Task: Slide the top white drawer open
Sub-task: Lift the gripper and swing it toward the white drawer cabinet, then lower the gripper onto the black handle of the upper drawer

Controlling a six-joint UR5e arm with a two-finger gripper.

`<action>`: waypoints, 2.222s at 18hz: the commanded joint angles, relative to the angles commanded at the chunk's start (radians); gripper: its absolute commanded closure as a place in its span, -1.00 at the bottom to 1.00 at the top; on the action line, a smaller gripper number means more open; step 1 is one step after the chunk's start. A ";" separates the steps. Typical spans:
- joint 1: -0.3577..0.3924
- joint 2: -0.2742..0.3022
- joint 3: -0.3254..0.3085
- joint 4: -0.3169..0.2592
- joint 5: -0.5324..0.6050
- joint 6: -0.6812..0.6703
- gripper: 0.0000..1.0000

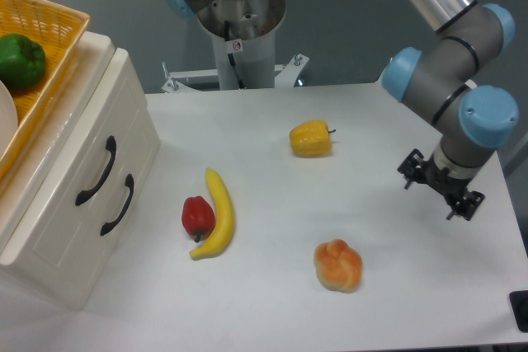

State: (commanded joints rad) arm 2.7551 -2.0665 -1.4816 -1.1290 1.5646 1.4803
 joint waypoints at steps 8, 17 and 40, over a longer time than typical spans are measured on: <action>-0.112 0.146 -0.103 -0.017 0.040 -0.299 -1.00; -0.239 0.267 -0.163 -0.162 0.005 -0.642 -1.00; -0.540 0.198 -0.020 -0.370 -0.480 -0.905 -1.00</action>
State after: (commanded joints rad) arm 2.2151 -1.8684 -1.5018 -1.4987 1.0846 0.5752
